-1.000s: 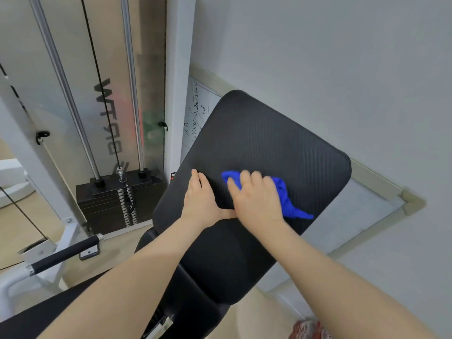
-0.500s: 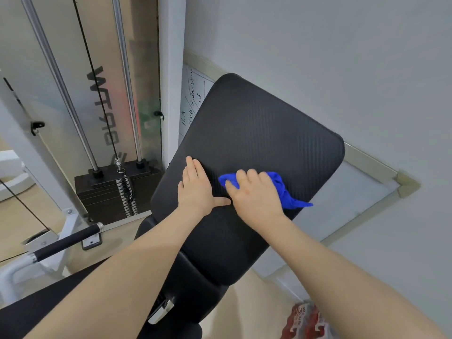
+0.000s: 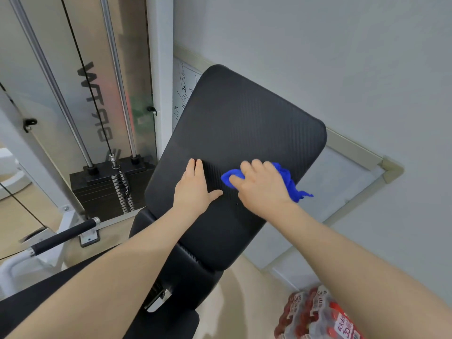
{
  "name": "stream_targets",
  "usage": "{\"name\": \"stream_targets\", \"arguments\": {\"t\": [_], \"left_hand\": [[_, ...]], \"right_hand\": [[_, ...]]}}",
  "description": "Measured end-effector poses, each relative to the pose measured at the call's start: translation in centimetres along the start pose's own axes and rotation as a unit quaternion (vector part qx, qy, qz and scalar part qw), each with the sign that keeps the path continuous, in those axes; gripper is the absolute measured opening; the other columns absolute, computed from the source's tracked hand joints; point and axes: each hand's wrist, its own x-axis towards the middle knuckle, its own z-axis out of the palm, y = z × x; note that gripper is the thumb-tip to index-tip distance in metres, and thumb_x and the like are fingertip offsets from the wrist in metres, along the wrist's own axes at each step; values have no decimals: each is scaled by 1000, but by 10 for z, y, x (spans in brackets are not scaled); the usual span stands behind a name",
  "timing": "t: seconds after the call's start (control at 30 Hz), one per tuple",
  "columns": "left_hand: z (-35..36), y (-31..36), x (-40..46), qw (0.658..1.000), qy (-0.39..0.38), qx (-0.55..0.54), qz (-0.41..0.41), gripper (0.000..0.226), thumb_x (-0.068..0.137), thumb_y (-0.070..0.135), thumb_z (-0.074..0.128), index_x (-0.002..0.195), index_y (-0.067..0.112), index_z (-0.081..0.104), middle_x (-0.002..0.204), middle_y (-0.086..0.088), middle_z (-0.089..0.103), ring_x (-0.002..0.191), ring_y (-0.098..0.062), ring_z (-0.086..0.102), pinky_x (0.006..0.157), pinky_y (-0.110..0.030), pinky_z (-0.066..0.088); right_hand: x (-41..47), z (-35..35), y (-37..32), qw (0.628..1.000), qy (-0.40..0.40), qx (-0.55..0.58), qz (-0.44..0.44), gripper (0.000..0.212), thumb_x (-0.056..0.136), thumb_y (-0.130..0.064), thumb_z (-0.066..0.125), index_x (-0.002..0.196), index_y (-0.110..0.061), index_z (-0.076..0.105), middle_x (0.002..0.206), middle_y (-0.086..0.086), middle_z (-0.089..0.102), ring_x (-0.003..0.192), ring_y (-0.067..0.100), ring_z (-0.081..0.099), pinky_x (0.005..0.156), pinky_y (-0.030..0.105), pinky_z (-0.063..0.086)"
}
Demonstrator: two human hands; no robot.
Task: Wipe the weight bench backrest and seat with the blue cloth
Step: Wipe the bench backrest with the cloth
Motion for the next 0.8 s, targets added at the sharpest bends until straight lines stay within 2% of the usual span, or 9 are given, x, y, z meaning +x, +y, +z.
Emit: {"name": "stream_targets", "arguments": {"t": [0.13, 0.23, 0.33, 0.43, 0.5, 0.57, 0.63, 0.73, 0.8], "left_hand": [[7, 6, -10, 1000, -1, 16, -2, 106, 76, 50, 67, 147, 8, 2, 157, -14, -6, 146, -29, 3, 117, -45, 11], [18, 13, -17, 999, -18, 37, -20, 114, 73, 56, 66, 147, 9, -7, 157, -11, -14, 146, -27, -7, 116, -50, -1], [23, 14, -16, 999, -23, 32, -26, 120, 71, 56, 68, 146, 8, -11, 157, -11, -15, 147, -25, -5, 117, -50, 0], [25, 12, -16, 999, -17, 24, -16, 119, 71, 54, 69, 146, 7, -11, 157, -12, -14, 147, -25, -4, 118, -48, 6], [25, 12, -18, 1000, -18, 20, -16, 118, 72, 54, 69, 147, 8, -11, 157, -11, -15, 147, -25, -3, 117, -48, 8], [24, 13, -18, 999, -24, 23, -24, 117, 73, 53, 68, 147, 9, -11, 157, -10, -16, 147, -24, -3, 117, -49, 8], [25, 14, -17, 999, -27, 29, -31, 117, 73, 53, 68, 146, 9, -12, 157, -10, -16, 147, -25, -2, 117, -50, 9], [27, 16, -16, 999, -22, 37, -31, 118, 73, 54, 68, 146, 9, -12, 157, -10, -15, 147, -25, -1, 117, -50, 10], [26, 16, -17, 999, -19, 38, -33, 117, 73, 54, 68, 147, 9, -11, 157, -11, -16, 147, -26, 0, 117, -49, 11]], "right_hand": [[21, -20, 50, 988, 76, -15, 135, 13, 58, -12, 70, 69, -16, 65, 68, 9, 55, 57, 26, 47, 54, 29, 25], [5, -13, 40, 982, 91, -7, 168, 18, 61, -13, 66, 79, -15, 66, 67, 9, 52, 56, 25, 43, 54, 30, 22], [-31, 3, 4, 992, 58, 12, 111, 23, 57, -12, 67, 80, -15, 66, 66, 8, 51, 55, 24, 42, 52, 30, 22], [-51, 8, -8, 1000, 4, 7, 17, 29, 52, -12, 74, 80, -16, 69, 69, 8, 56, 57, 23, 46, 52, 30, 32], [-38, -1, 10, 999, 18, -14, 35, 23, 51, -11, 73, 73, -17, 66, 66, 7, 53, 57, 23, 46, 52, 29, 30], [-19, -13, 36, 991, 63, -33, 112, 17, 53, -10, 69, 68, -17, 64, 66, 9, 53, 56, 24, 46, 52, 29, 25], [-11, -17, 53, 981, 97, -35, 163, 18, 59, -10, 67, 76, -18, 67, 70, 10, 56, 57, 25, 47, 53, 29, 26], [-32, -5, 35, 979, 120, -11, 167, 31, 60, -8, 61, 89, -16, 69, 73, 12, 57, 56, 26, 46, 51, 30, 29], [-59, 6, 7, 989, 88, 29, 118, 31, 59, -10, 65, 90, -14, 69, 73, 13, 57, 57, 26, 47, 50, 30, 31]]}}
